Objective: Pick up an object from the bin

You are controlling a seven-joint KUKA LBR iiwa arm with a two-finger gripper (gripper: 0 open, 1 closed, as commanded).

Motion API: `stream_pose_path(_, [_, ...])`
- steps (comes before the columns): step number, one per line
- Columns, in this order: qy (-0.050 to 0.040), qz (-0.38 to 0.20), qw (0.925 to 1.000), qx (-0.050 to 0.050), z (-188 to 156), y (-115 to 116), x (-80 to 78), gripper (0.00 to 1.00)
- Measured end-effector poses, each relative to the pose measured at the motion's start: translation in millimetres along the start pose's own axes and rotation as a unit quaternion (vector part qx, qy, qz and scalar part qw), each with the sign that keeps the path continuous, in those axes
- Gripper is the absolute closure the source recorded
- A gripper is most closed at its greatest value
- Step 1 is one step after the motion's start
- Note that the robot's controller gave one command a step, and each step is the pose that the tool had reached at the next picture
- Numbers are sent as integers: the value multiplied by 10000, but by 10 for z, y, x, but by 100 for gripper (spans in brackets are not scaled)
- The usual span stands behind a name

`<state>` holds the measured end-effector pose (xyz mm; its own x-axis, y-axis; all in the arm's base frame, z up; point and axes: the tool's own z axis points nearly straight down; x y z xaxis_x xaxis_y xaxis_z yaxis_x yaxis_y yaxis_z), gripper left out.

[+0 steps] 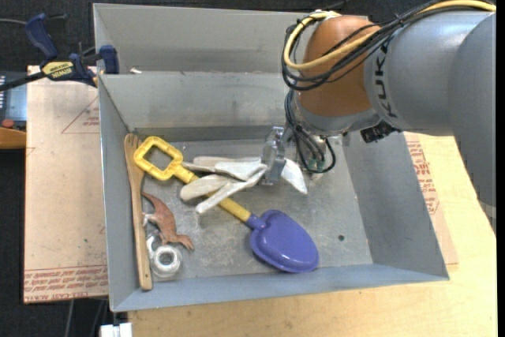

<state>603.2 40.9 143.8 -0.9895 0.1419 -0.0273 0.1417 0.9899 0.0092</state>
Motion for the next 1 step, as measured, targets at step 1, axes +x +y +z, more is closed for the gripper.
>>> stream_pose_path(1, [20, -1, 10000, 2, -88, -1, 7, 100])
